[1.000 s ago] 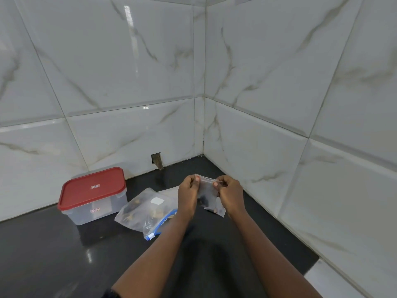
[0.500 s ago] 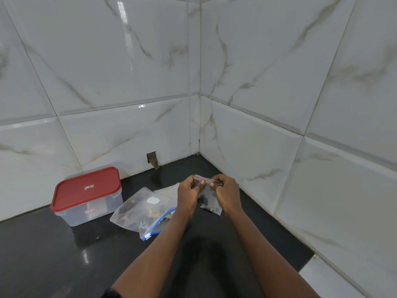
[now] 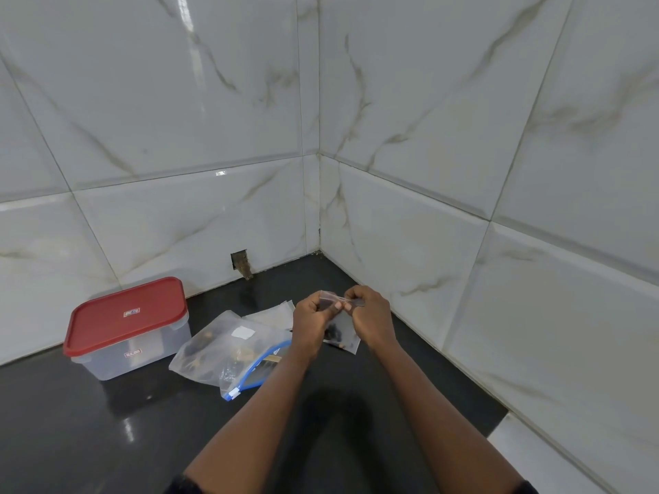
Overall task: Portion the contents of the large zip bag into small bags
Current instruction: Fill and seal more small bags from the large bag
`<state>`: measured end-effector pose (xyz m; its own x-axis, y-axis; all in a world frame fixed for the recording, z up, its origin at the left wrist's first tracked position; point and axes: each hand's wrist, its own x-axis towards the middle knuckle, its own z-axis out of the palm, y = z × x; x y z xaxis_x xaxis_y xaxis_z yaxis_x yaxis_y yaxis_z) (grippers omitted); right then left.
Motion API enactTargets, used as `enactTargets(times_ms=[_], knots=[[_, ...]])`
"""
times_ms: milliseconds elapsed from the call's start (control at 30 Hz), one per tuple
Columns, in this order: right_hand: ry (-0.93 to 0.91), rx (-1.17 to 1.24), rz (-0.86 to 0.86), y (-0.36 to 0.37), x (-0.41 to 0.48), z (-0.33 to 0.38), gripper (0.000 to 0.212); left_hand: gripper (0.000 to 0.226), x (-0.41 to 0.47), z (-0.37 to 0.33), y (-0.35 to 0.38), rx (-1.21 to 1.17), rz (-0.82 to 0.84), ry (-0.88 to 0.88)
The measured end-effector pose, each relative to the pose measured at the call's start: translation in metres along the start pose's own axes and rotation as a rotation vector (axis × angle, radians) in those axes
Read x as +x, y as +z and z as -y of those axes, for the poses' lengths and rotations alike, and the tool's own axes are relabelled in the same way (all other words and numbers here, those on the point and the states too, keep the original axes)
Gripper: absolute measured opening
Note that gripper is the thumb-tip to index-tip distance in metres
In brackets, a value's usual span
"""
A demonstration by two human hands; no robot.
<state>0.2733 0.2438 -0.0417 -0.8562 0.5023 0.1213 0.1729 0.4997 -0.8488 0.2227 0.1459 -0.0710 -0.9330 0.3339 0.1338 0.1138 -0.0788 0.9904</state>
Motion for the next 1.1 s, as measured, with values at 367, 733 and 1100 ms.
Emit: enactTargets(times_ms=[367, 733, 1100], knots=[[0.175, 0.306, -0.049, -0.016, 0.015, -0.017, 0.023, 0.001, 0.015, 0.004, 0.000, -0.061, -0.124, -0.108], [0.343, 0.284, 0.010, -0.001, 0.019, -0.047, 0.021, 0.006, 0.024, 0.020, 0.011, 0.154, -0.171, -0.229], [0.495, 0.081, -0.006, 0.037, 0.029, -0.085, 0.020, 0.021, 0.043, 0.069, 0.022, 0.645, -0.196, -0.304]])
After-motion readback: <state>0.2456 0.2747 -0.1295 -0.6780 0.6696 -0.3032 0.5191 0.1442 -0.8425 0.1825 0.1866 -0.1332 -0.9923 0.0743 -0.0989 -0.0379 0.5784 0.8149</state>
